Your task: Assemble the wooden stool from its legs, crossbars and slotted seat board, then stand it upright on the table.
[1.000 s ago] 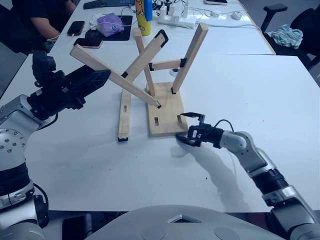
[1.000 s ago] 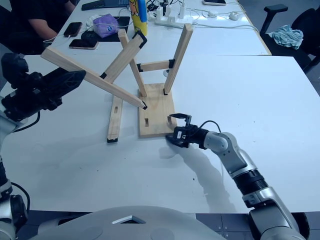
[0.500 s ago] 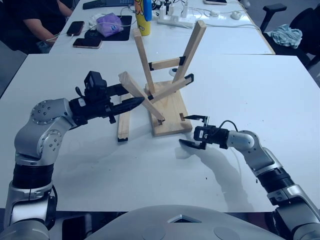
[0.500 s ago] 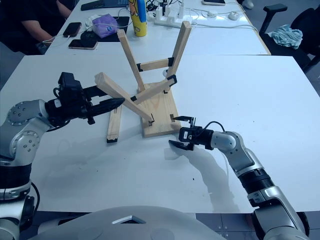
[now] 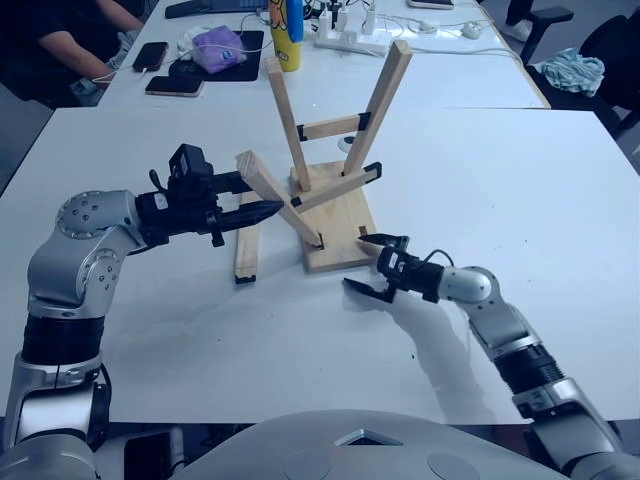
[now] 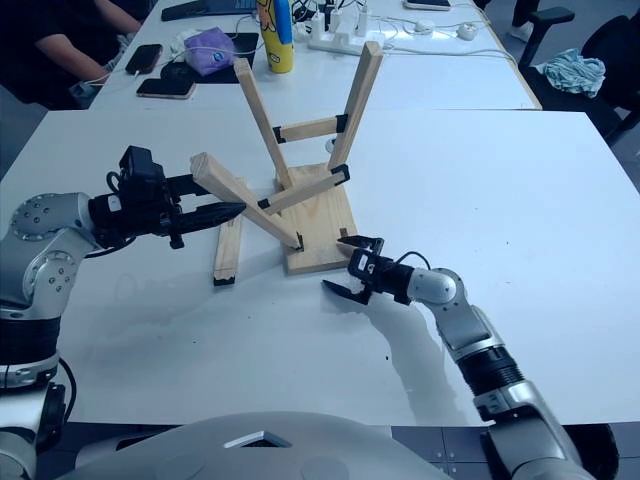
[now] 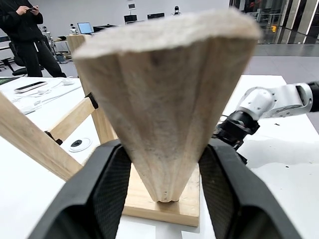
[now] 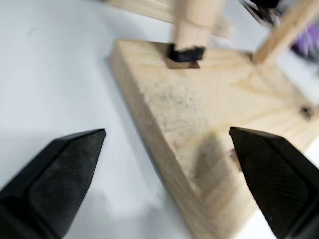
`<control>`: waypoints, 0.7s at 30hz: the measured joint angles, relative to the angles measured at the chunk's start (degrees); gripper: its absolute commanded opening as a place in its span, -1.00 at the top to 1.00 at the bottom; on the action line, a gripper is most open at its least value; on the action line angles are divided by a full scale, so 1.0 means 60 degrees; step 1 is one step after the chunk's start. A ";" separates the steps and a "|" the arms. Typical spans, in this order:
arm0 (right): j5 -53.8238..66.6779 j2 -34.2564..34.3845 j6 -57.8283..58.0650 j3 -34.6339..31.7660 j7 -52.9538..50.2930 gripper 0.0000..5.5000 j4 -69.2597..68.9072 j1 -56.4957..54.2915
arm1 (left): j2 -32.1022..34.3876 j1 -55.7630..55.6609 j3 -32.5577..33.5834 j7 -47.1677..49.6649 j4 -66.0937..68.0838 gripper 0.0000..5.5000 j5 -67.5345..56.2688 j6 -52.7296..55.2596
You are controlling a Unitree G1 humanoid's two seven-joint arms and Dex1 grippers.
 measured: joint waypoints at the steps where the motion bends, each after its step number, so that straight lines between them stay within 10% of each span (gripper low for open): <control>1: 0.0617 0.0322 0.0553 -0.0241 -0.0088 -0.57 -0.0252 0.0081 | -0.0002 -0.0019 -0.0050 -0.0040 0.0001 0.27 0.0000 0.0035; 21: -0.0007 0.1670 0.2648 -0.0123 -0.2649 0.55 -0.1726 0.1002 | -0.0020 -0.0916 -0.0821 -0.0375 0.0450 0.27 0.0728 0.0105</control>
